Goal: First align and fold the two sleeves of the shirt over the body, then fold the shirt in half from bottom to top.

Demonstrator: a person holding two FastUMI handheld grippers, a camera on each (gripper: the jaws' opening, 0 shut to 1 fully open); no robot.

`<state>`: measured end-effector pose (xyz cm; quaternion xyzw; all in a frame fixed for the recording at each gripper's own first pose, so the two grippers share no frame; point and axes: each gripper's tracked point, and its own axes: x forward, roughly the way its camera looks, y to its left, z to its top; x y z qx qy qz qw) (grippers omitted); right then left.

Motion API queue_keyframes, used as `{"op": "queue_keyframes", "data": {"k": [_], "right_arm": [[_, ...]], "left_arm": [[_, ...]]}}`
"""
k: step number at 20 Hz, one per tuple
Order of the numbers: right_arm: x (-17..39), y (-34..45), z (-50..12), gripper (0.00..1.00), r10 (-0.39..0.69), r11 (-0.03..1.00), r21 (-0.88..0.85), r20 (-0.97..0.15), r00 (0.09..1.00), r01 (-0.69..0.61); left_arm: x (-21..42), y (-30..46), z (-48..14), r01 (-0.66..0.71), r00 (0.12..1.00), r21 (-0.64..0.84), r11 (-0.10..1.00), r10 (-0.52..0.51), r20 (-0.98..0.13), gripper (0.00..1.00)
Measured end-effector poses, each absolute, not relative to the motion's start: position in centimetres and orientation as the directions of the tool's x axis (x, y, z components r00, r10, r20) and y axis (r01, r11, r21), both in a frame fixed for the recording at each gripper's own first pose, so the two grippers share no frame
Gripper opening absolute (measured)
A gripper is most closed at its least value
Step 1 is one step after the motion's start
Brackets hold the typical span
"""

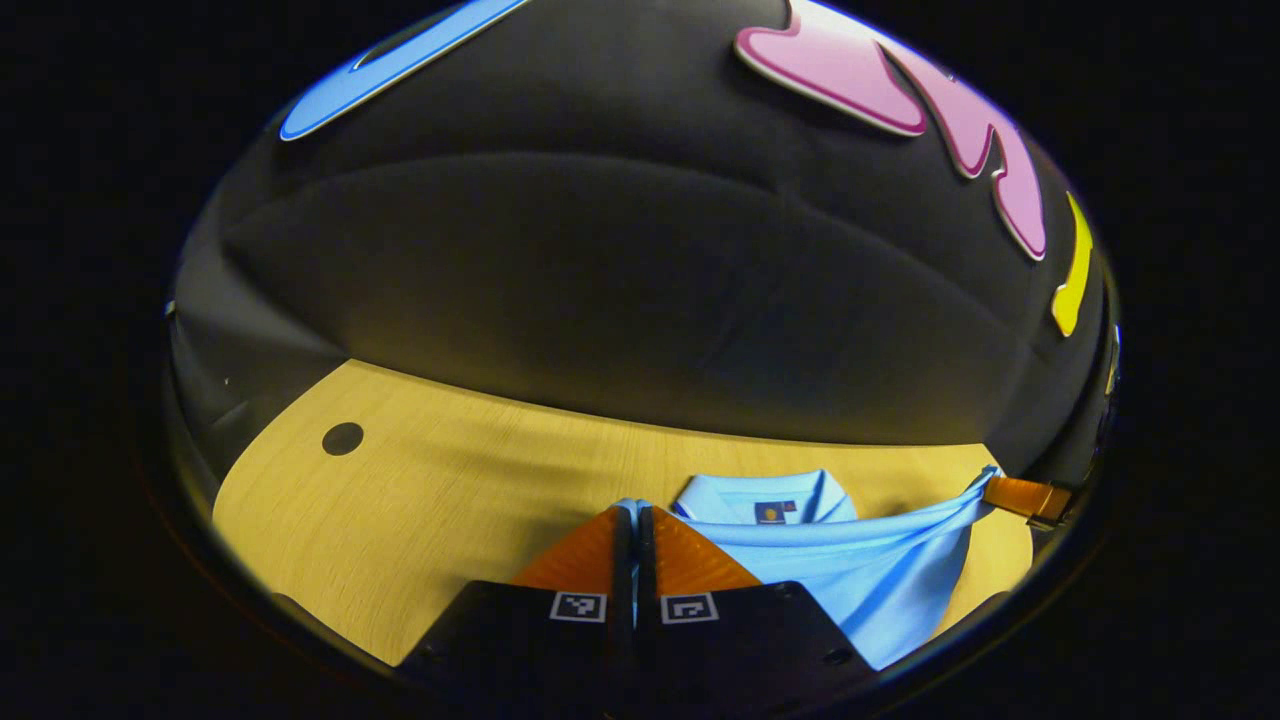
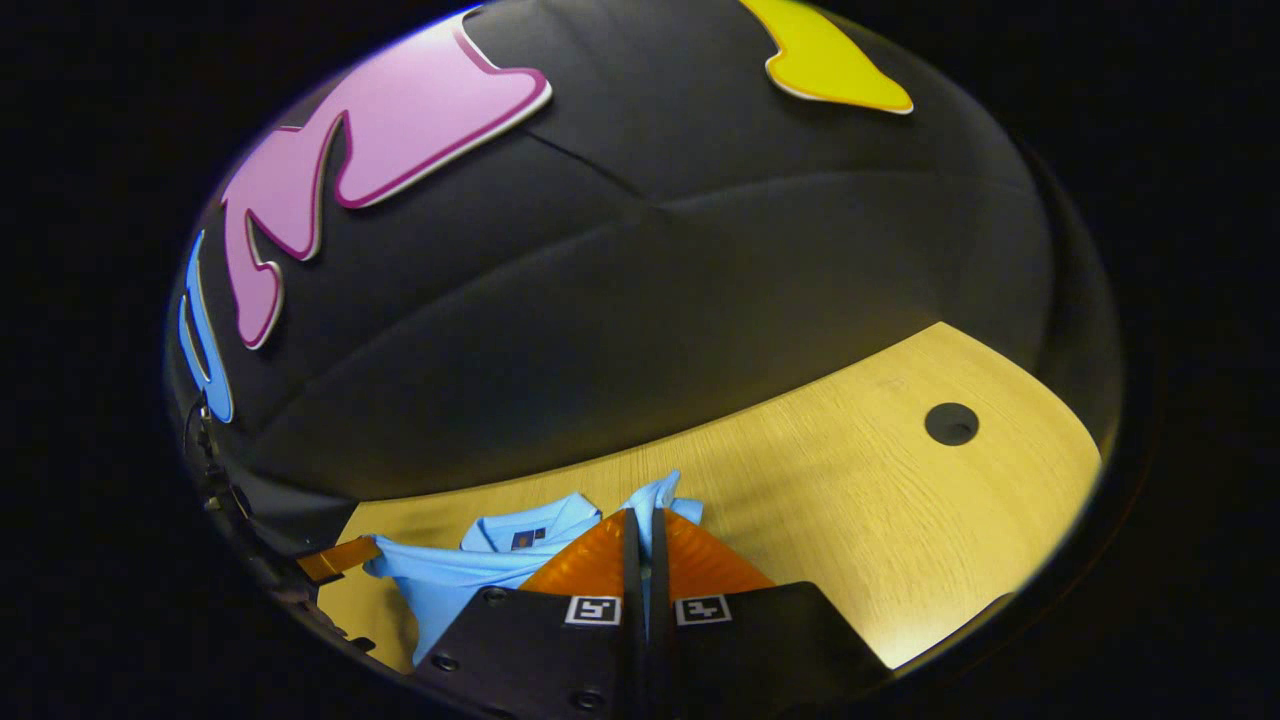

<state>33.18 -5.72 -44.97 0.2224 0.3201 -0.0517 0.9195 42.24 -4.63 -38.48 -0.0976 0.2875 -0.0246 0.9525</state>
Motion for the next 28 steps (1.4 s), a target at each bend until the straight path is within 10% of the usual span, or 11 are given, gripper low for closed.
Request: {"op": "queue_keyframes", "data": {"k": [23,28], "right_arm": [[35.6,-4.4,-53.3,0.09,-0.008,0.914,0.289,-0.692,0.722,0.287],[35.1,-4.5,-52.4,0.51,-0.016,0.930,0.255,-0.692,0.722,0.265]], "left_arm": [[42.9,-5.0,-43.3,-0.016,0.780,-0.082,0.997,-0.039,-0.624,0.10],[42.5,-4.2,-42.7,-0.019,0.783,-0.022,1.000,0.002,-0.622,0.80]]}}
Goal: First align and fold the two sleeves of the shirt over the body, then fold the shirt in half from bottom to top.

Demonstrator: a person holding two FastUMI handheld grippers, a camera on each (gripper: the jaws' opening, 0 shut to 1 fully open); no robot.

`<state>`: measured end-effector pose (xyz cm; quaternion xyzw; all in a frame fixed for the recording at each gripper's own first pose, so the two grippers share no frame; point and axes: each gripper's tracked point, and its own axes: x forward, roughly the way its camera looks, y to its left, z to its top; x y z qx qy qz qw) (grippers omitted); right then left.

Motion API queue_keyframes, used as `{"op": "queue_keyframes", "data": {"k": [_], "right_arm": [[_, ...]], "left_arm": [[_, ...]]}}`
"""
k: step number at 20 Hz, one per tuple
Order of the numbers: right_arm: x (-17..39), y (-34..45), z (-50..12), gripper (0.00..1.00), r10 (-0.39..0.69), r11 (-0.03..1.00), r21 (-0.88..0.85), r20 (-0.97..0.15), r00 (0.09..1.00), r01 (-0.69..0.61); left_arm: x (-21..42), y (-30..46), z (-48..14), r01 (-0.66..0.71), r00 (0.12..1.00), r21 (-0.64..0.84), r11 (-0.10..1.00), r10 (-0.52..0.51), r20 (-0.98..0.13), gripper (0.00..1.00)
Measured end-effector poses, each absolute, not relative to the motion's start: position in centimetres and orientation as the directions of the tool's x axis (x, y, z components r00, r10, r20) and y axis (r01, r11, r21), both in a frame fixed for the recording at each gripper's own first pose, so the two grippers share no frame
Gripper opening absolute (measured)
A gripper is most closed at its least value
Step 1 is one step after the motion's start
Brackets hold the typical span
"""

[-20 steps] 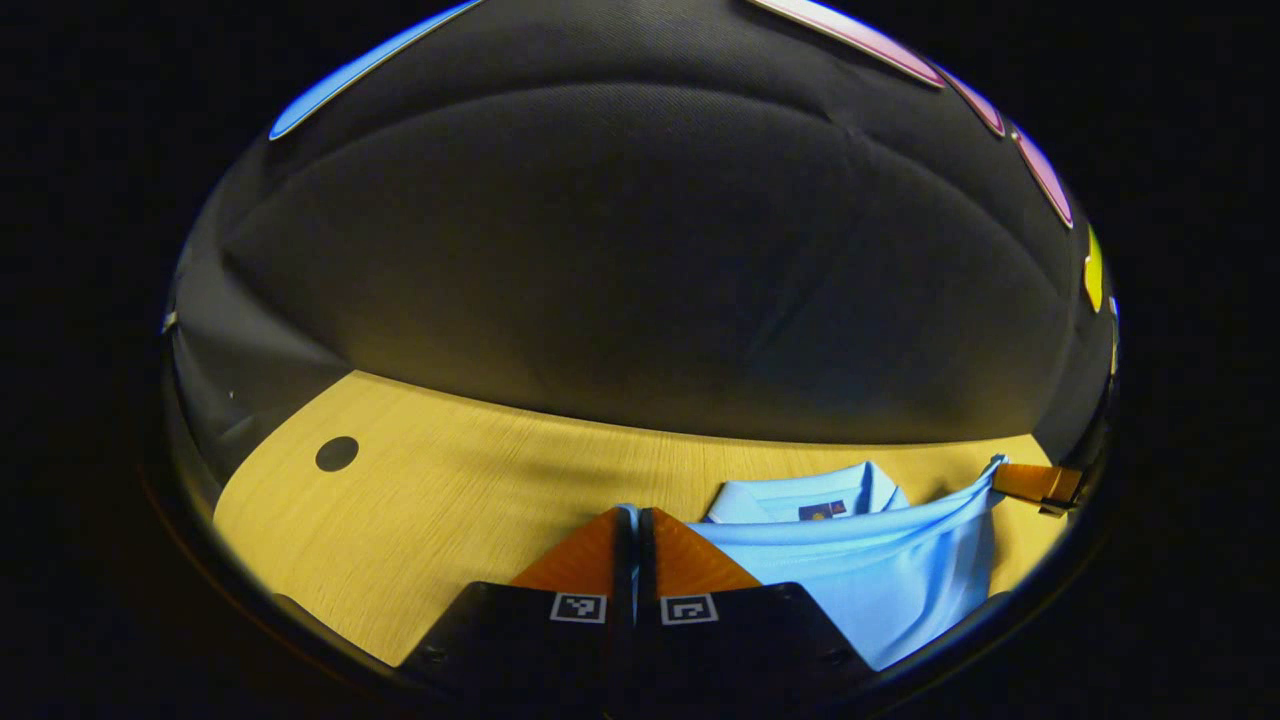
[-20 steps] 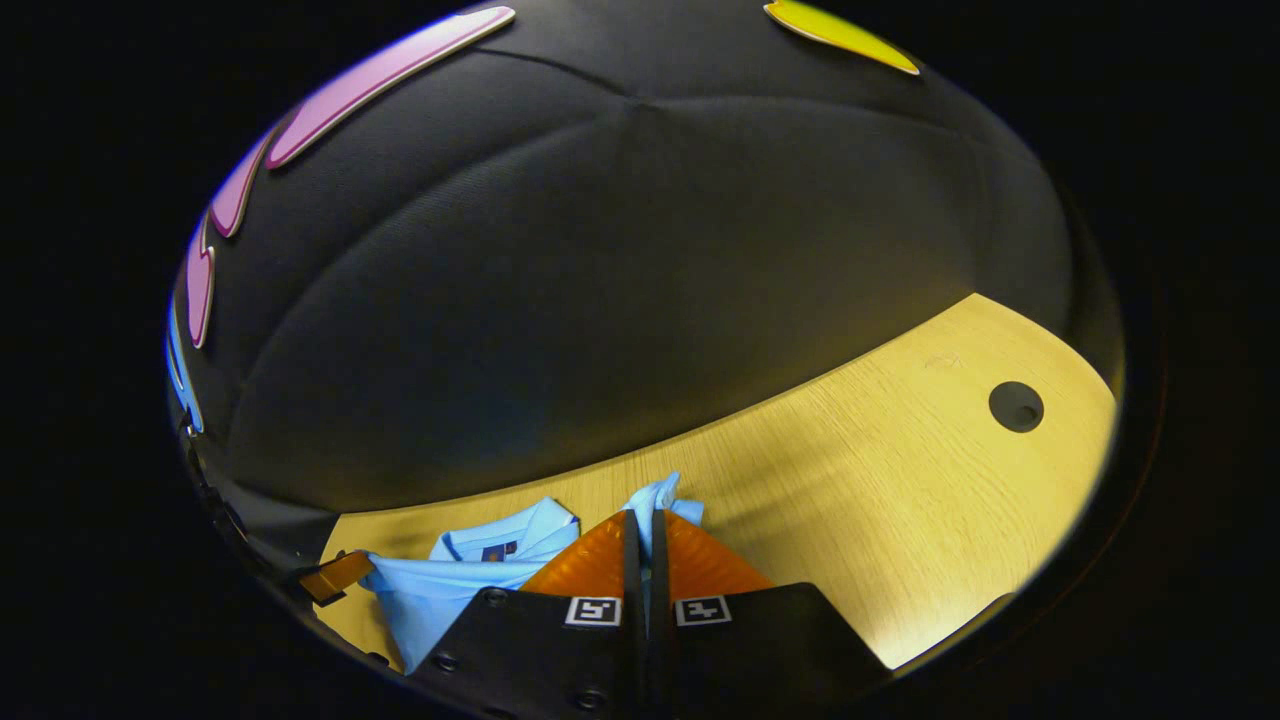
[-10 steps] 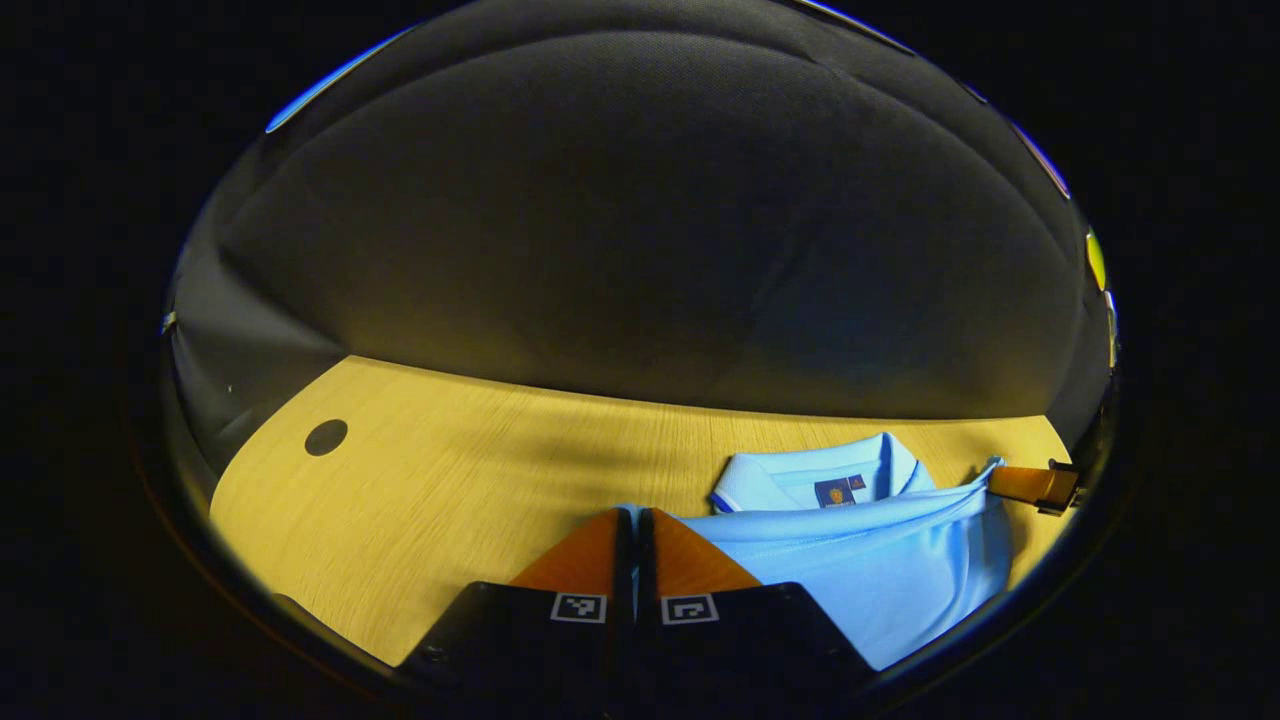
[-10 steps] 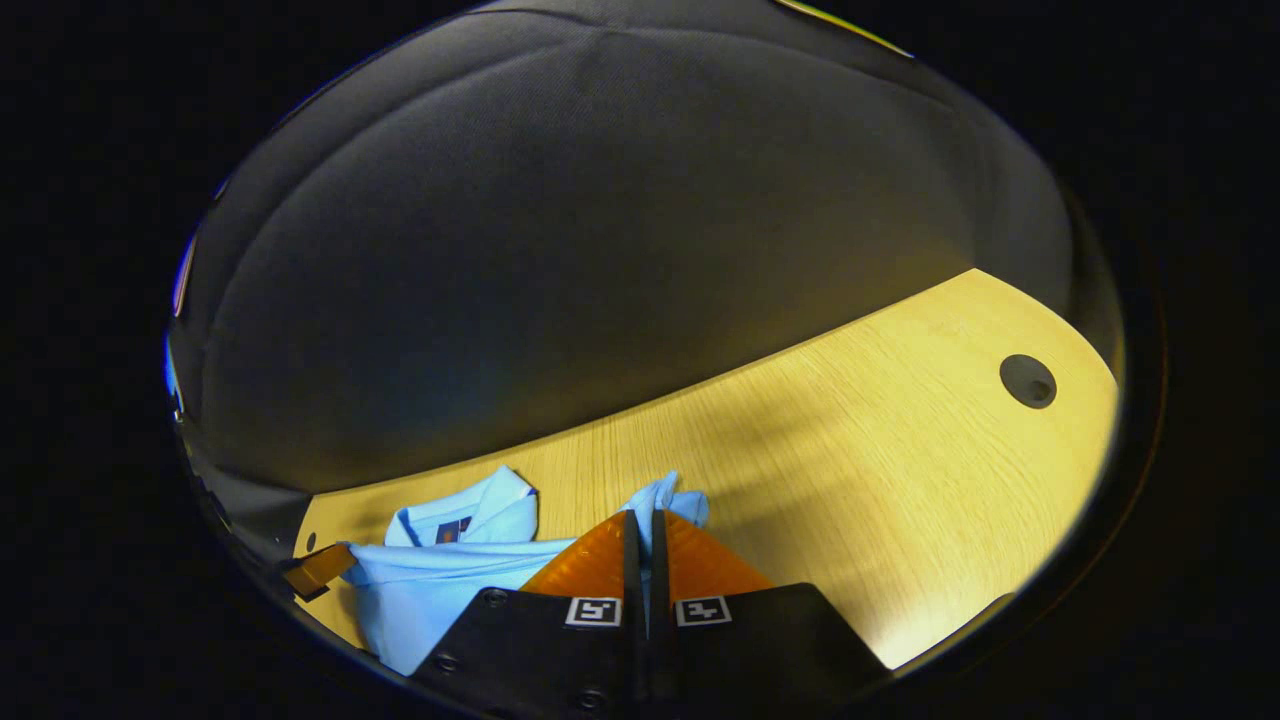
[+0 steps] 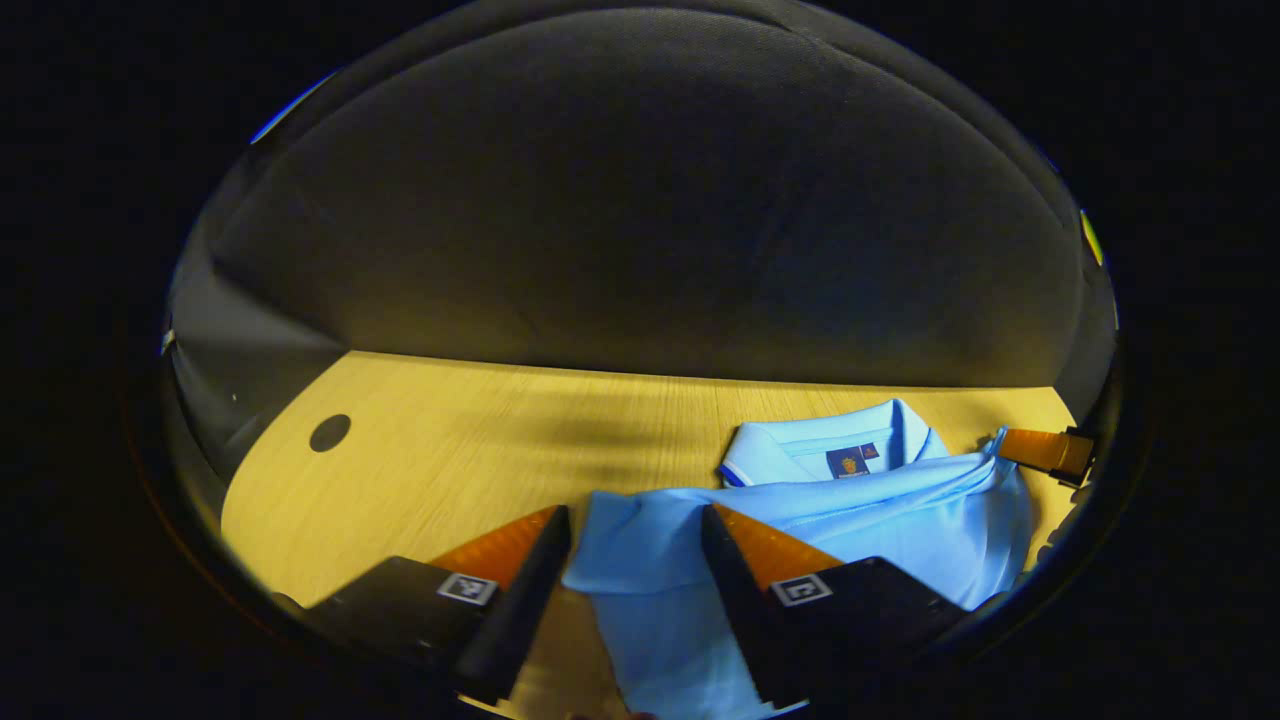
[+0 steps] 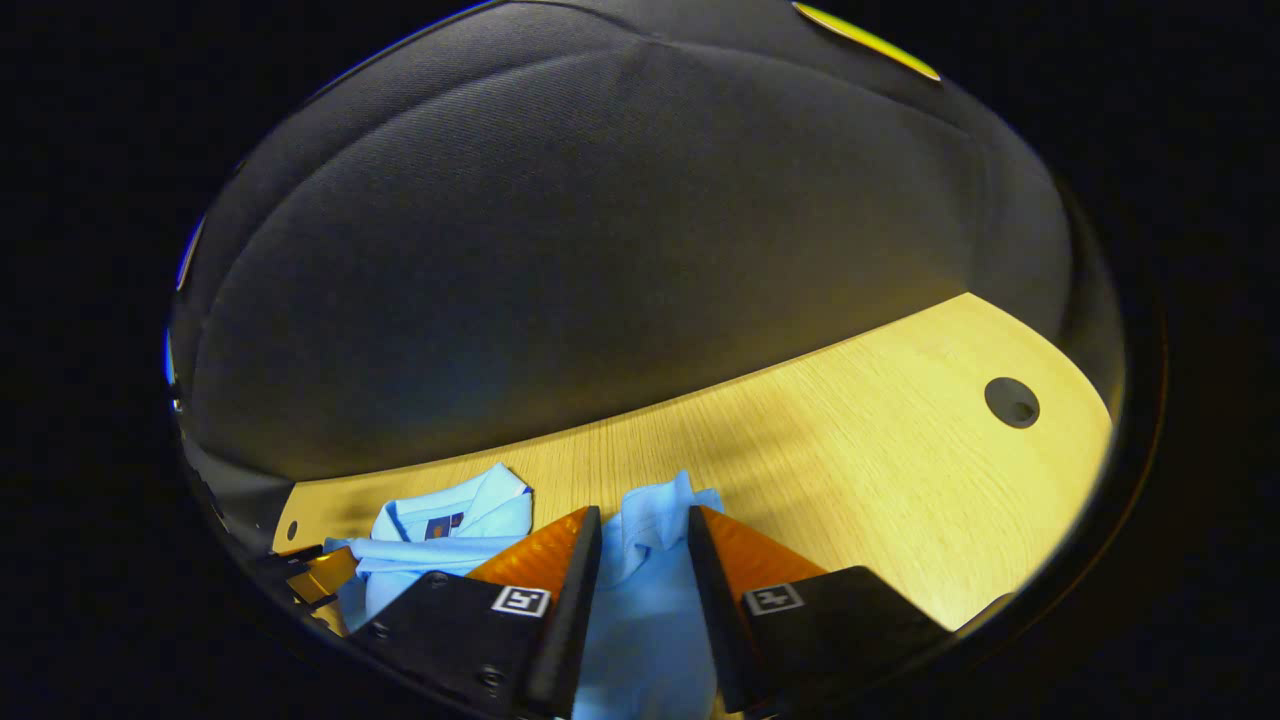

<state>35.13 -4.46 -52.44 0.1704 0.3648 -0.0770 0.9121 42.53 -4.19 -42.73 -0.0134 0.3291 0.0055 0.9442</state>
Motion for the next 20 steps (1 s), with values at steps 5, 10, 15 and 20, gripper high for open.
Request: {"op": "queue_keyframes", "data": {"k": [5,10,15,20], "right_arm": [[33.8,-5.4,-47.0,0.66,-0.026,0.960,0.207,-0.605,0.796,0.188],[28.9,-5.3,-38.3,0.57,-0.015,0.975,0.186,-0.499,0.867,0.123],[21.2,-4.0,-28.5,0.72,-0.002,0.976,0.198,-0.394,0.919,0.087],[14.2,-3.5,-19.1,0.75,0.004,0.979,0.194,-0.317,0.948,0.061]], "left_arm": [[41.3,-4.5,-37.6,0.033,0.857,0.019,0.999,-0.019,-0.515,0.92],[34.7,-5.5,-29.2,0.081,0.930,0.031,0.996,-0.064,-0.362,0.91],[25.3,-6.4,-19.5,0.113,0.970,-0.004,0.994,-0.111,-0.217,0.91],[16.0,-6.5,-11.5,0.133,0.981,-0.026,0.991,-0.135,-0.139,0.91]]}}
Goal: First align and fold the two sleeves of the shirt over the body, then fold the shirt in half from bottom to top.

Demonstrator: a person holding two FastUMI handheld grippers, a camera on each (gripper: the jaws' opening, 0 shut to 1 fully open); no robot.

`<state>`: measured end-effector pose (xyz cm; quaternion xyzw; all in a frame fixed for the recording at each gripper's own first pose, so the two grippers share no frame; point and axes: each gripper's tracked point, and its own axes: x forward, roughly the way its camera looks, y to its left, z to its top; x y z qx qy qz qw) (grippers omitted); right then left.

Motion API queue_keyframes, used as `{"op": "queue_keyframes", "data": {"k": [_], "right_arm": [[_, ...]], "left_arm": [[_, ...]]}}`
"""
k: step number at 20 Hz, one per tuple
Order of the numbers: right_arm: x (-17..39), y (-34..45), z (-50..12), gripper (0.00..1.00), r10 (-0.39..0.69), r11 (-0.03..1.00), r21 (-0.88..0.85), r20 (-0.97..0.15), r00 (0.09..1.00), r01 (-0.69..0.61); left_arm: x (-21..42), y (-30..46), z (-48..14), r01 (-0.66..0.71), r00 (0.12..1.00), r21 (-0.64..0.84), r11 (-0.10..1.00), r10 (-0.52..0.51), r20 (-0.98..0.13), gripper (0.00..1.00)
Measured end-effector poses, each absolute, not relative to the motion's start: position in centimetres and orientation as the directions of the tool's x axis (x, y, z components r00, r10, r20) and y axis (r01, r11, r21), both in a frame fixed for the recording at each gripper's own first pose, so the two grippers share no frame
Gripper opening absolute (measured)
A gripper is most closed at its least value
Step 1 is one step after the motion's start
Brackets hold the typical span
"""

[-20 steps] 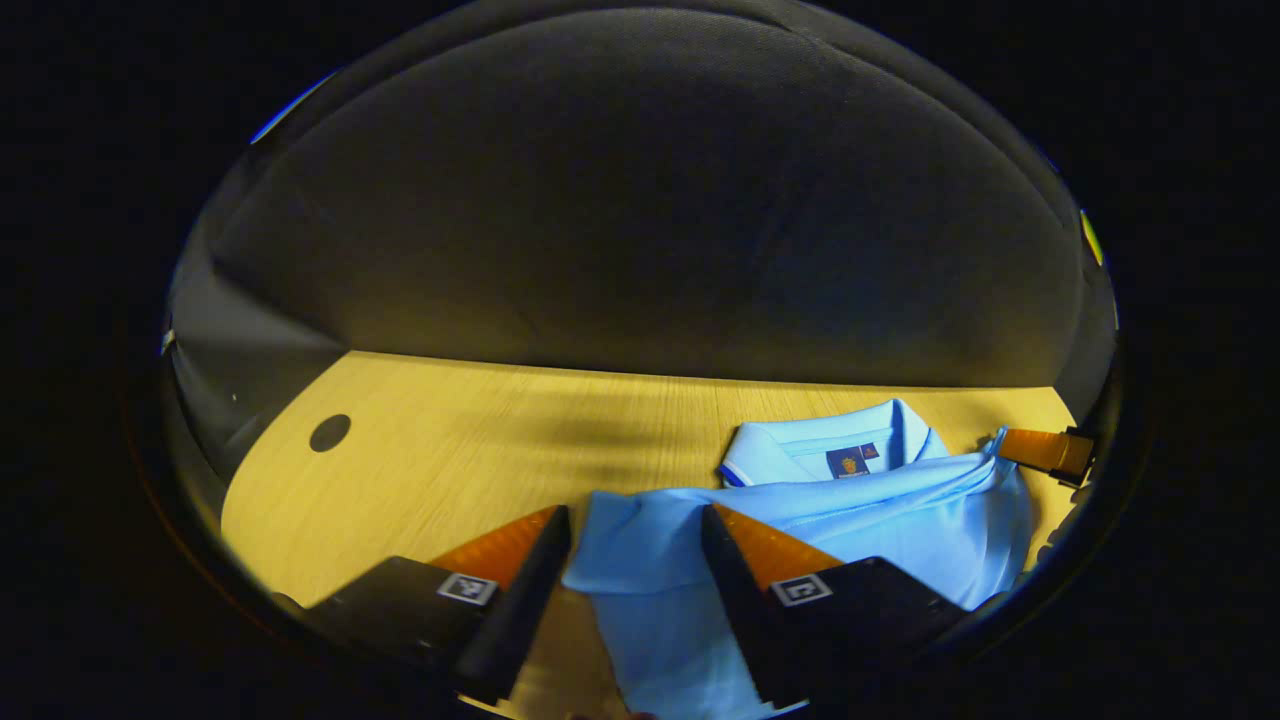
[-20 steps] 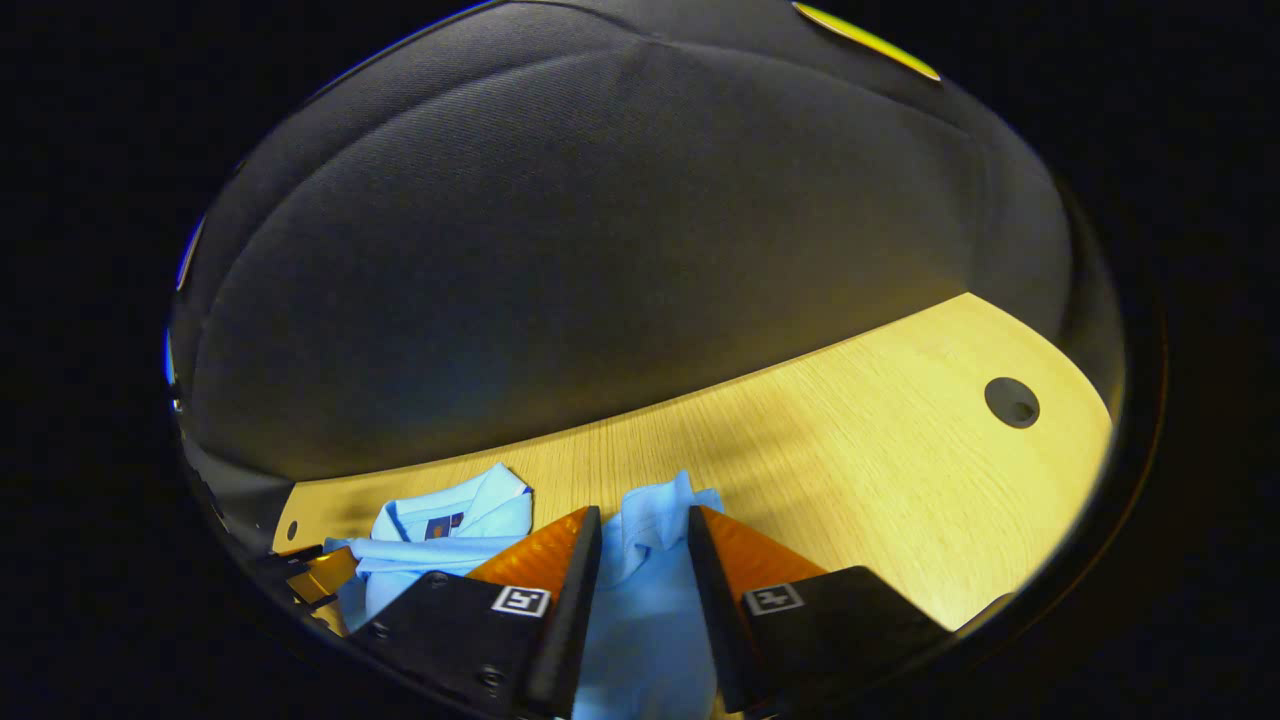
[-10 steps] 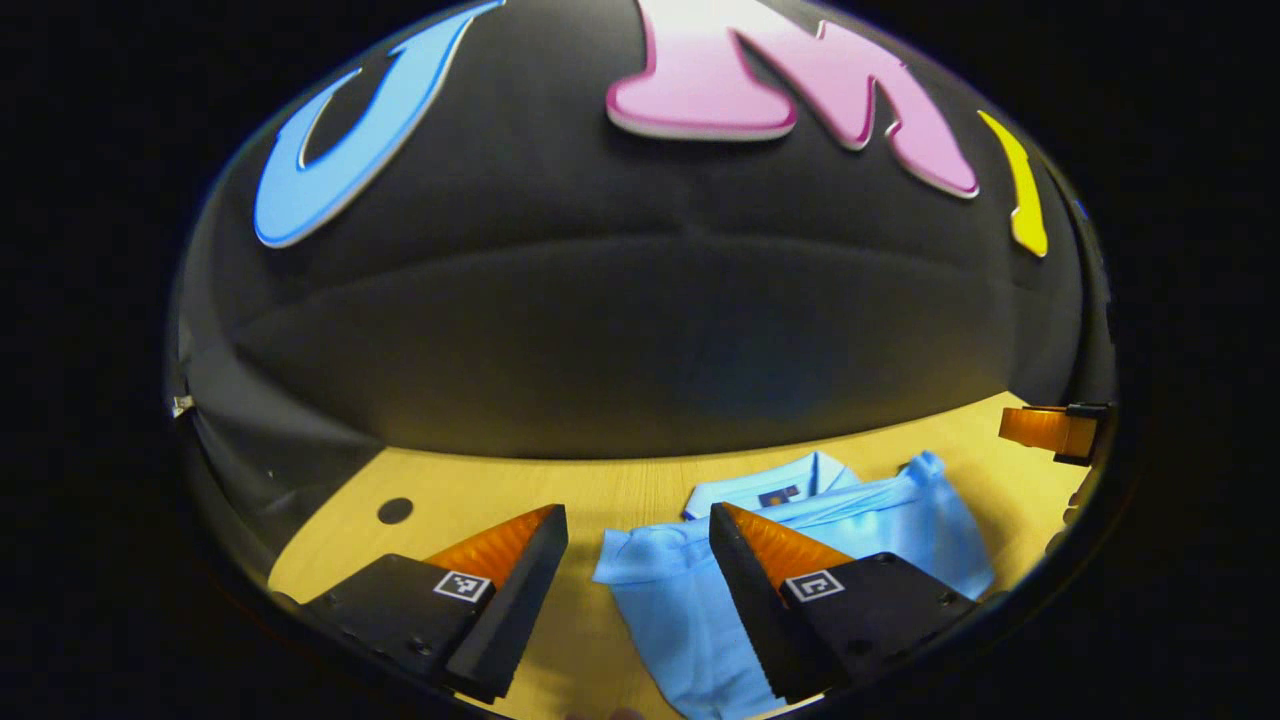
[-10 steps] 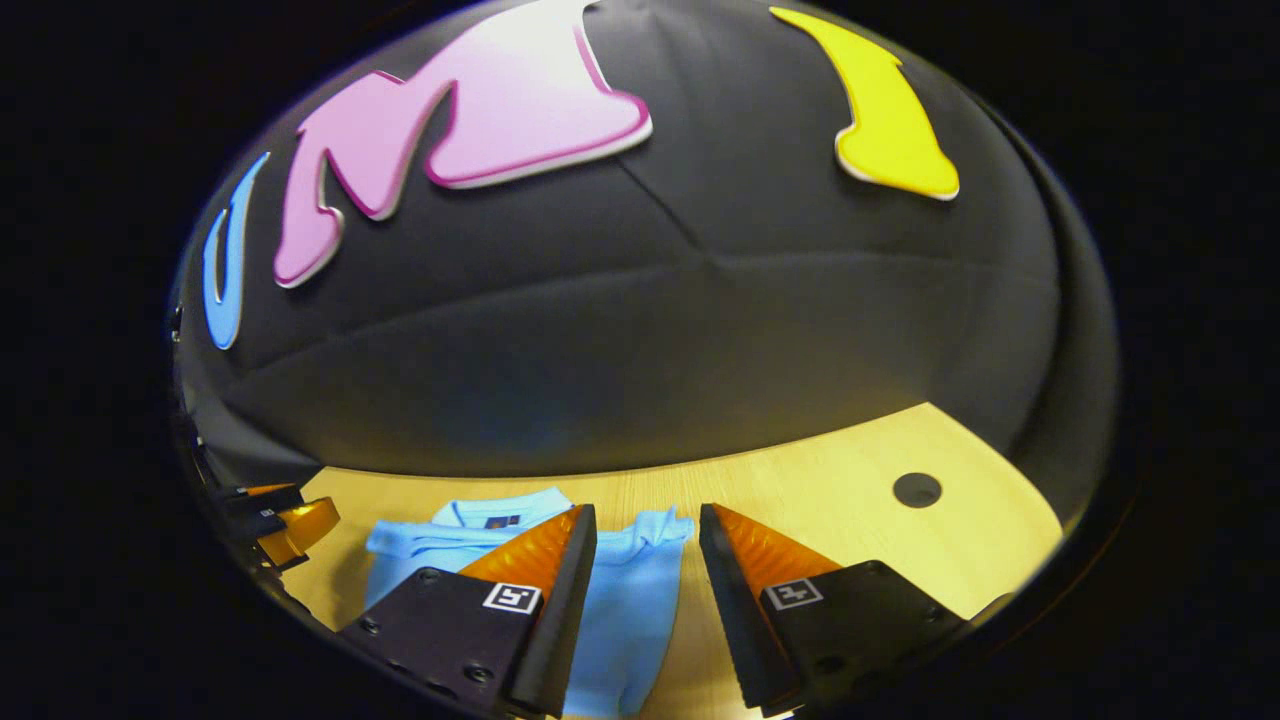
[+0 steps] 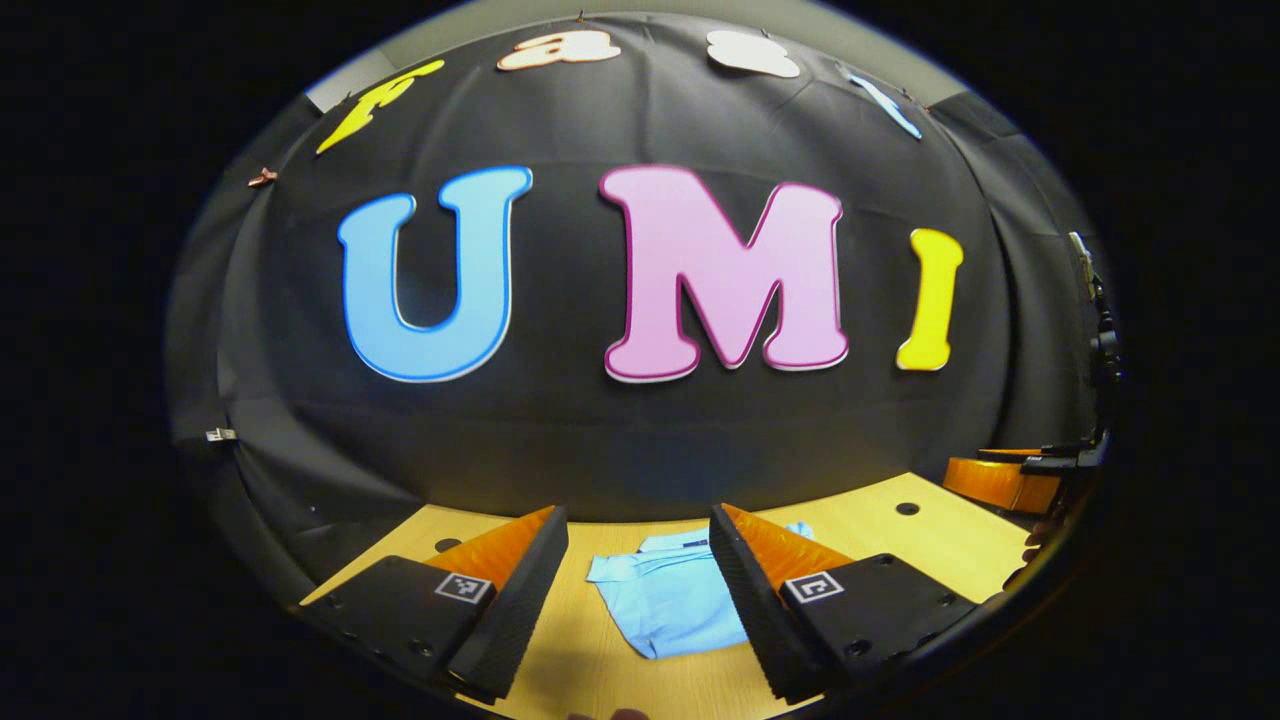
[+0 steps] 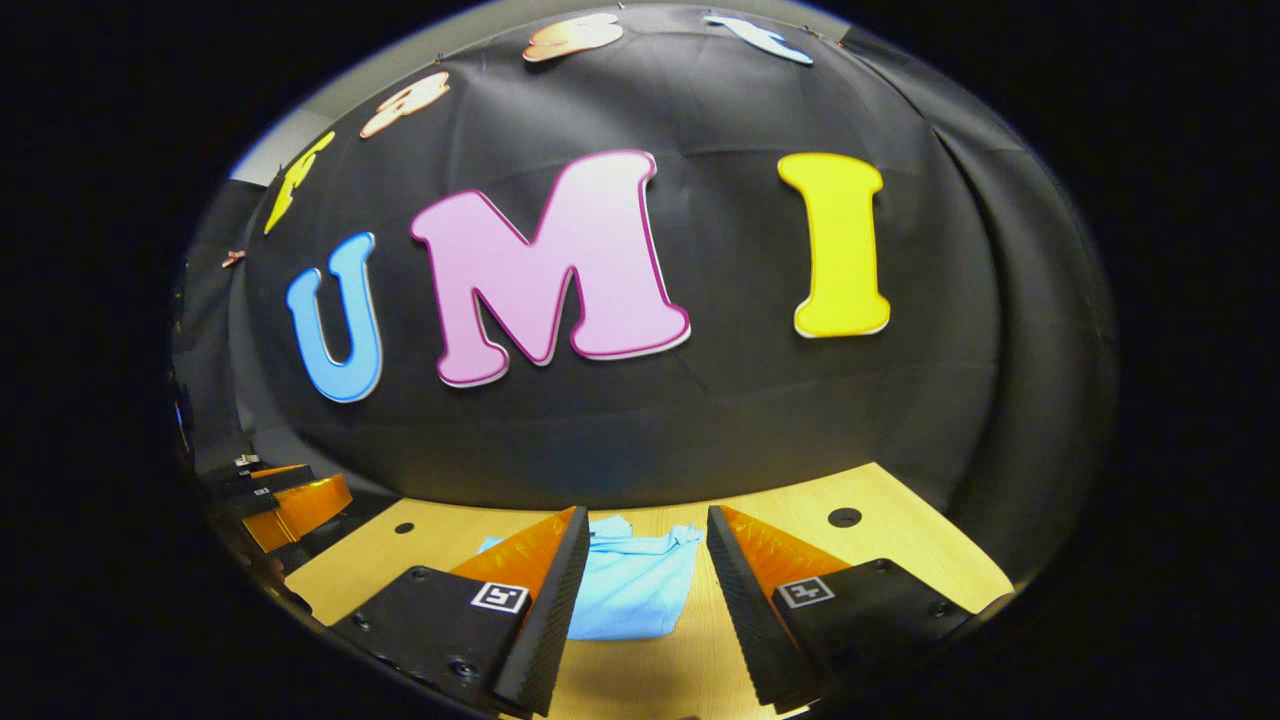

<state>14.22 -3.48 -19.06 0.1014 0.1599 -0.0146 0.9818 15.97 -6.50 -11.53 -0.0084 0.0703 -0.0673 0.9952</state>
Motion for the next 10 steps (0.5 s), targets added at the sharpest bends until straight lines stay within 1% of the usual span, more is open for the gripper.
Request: {"op": "queue_keyframes", "data": {"k": [4,7,8,10], "right_arm": [[9.6,-3.3,-12.7,0.75,0.014,0.981,0.192,-0.250,0.968,0.036],[6.5,-3.1,-9.7,0.78,0.031,0.979,0.202,-0.228,0.973,0.016],[5.5,-3.1,-9.1,0.82,0.033,0.981,0.195,-0.227,0.973,0.012],[3.7,-3.0,-8.1,0.81,0.046,0.985,0.172,-0.221,0.974,-0.007]], "left_arm": [[9.9,-6.7,-7.8,0.146,0.984,0.005,0.989,-0.144,-0.104,0.91],[6.0,-7.2,-6.2,0.167,0.981,-0.013,0.986,-0.168,-0.098,0.91],[5.3,-7.1,-5.8,0.171,0.981,-0.021,0.985,-0.172,-0.092,0.91],[3.7,-6.8,-4.7,0.168,0.983,-0.031,0.985,-0.170,-0.073,0.91]]}}
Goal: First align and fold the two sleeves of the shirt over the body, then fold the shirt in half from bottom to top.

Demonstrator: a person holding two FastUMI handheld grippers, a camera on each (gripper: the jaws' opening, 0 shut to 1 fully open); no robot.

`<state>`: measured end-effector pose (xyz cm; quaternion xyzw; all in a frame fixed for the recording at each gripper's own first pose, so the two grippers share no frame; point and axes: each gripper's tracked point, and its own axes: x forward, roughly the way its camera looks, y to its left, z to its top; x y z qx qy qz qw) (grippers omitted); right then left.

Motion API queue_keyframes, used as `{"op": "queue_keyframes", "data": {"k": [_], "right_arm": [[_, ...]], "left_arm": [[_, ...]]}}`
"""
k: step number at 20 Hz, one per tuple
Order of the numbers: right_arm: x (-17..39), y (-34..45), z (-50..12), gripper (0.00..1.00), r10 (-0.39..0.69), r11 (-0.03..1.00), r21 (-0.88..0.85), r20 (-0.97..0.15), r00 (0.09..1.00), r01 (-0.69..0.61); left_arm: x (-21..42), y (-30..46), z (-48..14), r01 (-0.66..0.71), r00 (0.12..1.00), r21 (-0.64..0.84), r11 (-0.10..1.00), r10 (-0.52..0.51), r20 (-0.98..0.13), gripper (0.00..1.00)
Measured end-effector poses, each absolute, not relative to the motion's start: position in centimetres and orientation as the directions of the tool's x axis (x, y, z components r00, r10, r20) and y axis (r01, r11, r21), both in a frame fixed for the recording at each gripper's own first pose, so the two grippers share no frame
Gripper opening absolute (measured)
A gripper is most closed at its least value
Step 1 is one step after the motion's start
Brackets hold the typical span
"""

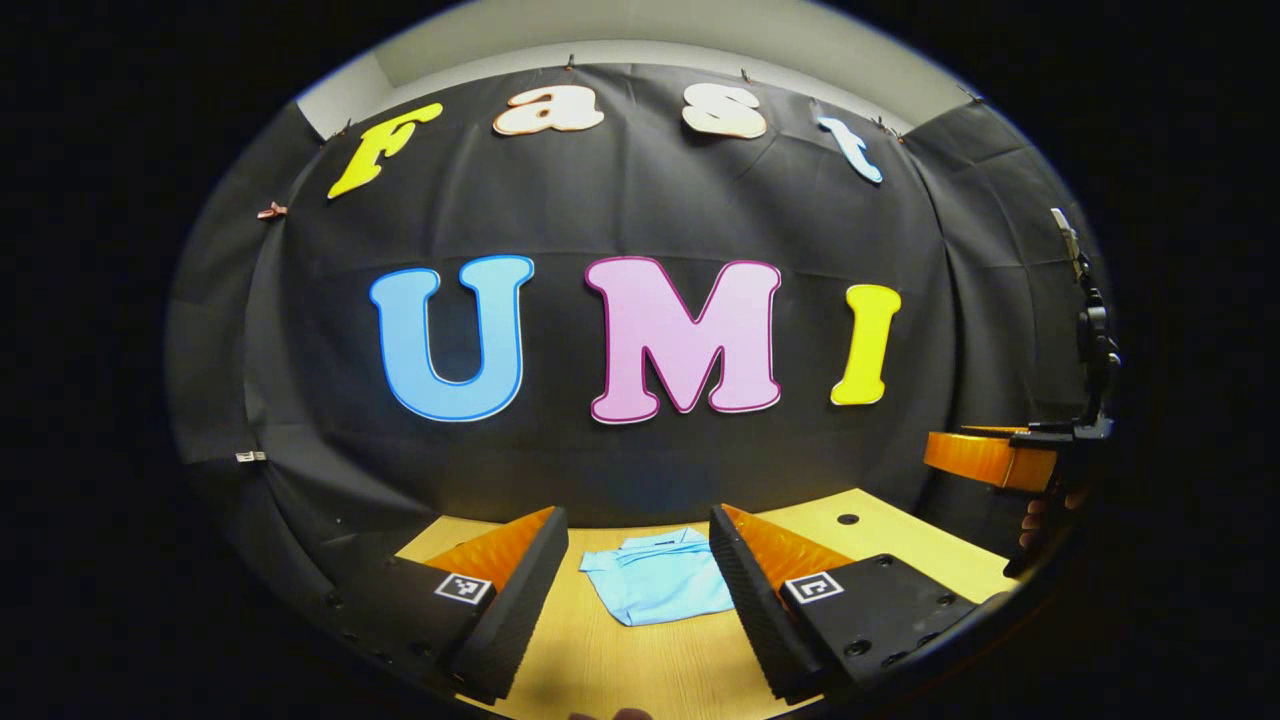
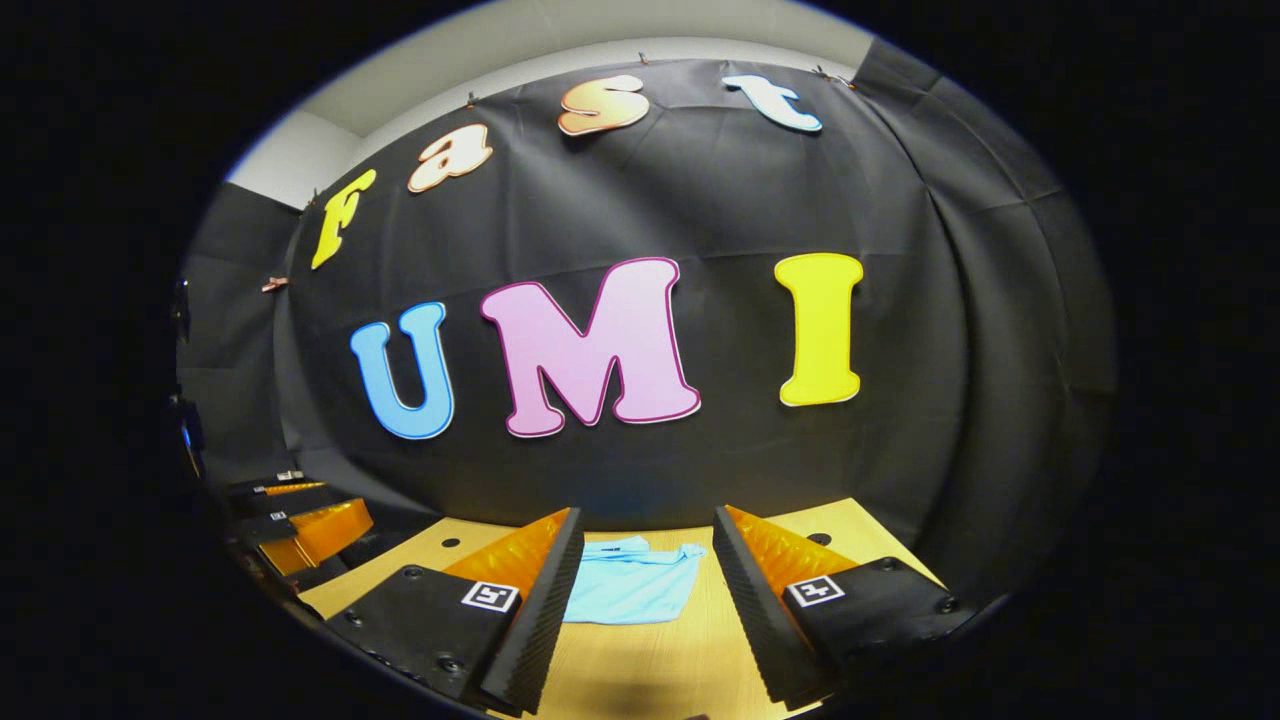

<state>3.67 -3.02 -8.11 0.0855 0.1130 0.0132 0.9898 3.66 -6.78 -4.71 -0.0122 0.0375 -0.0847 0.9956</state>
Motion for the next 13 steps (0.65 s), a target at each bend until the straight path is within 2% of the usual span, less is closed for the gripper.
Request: {"op": "queue_keyframes", "data": {"k": [5,13], "right_arm": [[1.2,-1.9,-5.0,0.82,0.069,0.994,0.100,-0.167,0.984,-0.053],[0.5,-0.2,-4.8,0.84,0.102,0.993,0.079,-0.159,0.982,-0.090]], "left_arm": [[1.6,-6.3,-3.9,0.179,0.982,-0.026,0.984,-0.180,-0.062,0.92],[1.1,-6.4,-4.0,0.183,0.980,-0.031,0.983,-0.184,-0.069,0.92]]}}
